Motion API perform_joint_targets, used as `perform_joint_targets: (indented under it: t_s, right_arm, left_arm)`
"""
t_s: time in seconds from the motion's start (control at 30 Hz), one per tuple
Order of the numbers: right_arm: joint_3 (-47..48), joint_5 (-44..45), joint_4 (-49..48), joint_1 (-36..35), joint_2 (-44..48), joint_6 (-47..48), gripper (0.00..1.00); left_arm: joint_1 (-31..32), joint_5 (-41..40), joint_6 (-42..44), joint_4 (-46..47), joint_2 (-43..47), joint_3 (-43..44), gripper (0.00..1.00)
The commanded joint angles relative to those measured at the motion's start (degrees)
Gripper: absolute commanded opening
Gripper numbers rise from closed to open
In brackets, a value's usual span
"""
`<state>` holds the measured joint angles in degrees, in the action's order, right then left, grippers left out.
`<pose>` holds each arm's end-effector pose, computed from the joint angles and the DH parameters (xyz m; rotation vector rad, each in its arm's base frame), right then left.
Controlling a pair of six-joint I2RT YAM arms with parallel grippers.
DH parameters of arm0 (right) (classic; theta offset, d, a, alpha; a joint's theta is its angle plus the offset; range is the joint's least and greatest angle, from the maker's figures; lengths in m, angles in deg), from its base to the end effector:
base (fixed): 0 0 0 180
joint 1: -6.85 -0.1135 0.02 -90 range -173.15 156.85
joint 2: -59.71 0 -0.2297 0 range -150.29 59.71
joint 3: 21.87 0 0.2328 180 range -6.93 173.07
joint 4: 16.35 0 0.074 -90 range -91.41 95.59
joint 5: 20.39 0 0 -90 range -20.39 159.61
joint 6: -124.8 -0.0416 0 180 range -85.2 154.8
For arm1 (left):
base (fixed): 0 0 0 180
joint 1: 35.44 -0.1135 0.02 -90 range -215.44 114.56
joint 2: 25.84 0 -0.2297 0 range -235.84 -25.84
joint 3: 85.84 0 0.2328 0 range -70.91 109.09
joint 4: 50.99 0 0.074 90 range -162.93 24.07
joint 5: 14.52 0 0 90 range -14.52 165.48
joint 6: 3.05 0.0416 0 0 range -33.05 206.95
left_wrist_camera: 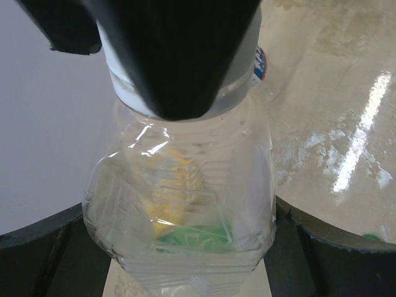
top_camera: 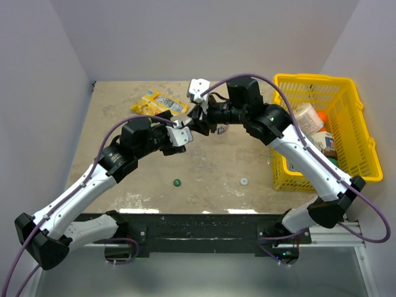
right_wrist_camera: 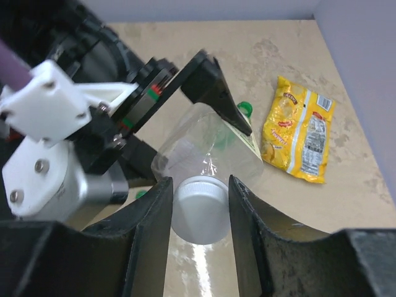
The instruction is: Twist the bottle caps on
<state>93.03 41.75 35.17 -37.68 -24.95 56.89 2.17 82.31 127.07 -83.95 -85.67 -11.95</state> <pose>0.2023 0.2263 0.4192 -1.3395 1.4397 0.7296 0.1867 -0.1501 0.3313 1.2536 1.4266 -0.0835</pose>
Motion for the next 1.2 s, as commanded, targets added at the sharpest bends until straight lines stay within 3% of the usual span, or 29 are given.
perform_joint_targets:
  t_s: [0.0, 0.2, 0.33, 0.47, 0.53, 0.57, 0.63, 0.8, 0.93, 1.17]
  right_arm:
    - [0.9, 0.7, 0.3, -0.2, -2.0, -17.0, 0.0]
    - [1.7, -1.3, -0.7, 3.3, -3.8, -24.7, 0.0]
    - [3.8, -5.9, -3.8, 10.0, -5.1, -32.8, 0.0]
    - [8.1, -8.8, -4.8, 15.0, -5.7, -32.6, 0.01]
    - [9.5, -12.6, -3.5, 16.1, -5.0, -25.3, 0.16]
    - [9.7, -14.2, -2.4, 16.1, -4.5, -21.6, 0.35]
    - [8.2, -17.0, 0.5, 16.1, -1.4, -10.4, 0.49]
    - [3.0, -23.2, 6.5, 15.6, 4.9, 6.9, 0.67]
    - [5.2, -26.2, 13.2, 14.9, 4.8, 10.3, 0.79]
    - [5.1, -19.8, 16.9, 9.0, 3.7, 13.2, 0.82]
  left_arm:
    - [0.3, -6.4, -5.3, 17.1, 3.0, 0.2, 0.0]
    - [0.3, -10.2, -5.5, 16.7, 3.5, -1.5, 0.0]
    - [0.2, -12.3, -6.4, 14.4, 4.5, -3.5, 0.0]
    - [0.1, -10.2, -8.1, 11.2, 6.9, -6.1, 0.0]
    - [-0.5, -7.1, -9.5, 9.0, 7.6, -6.8, 0.0]
    - [-0.6, -4.3, -9.9, 8.0, 7.7, -6.7, 0.0]
    - [-1.0, 1.8, -10.7, 5.5, 7.7, -5.7, 0.0]
    - [-1.0, 12.7, -11.6, 2.0, 6.7, -3.4, 0.0]
    - [-1.0, 13.7, -12.8, 3.0, 5.8, -3.1, 0.0]
    - [-1.0, 14.9, -12.8, 4.7, 4.7, -1.6, 0.0]
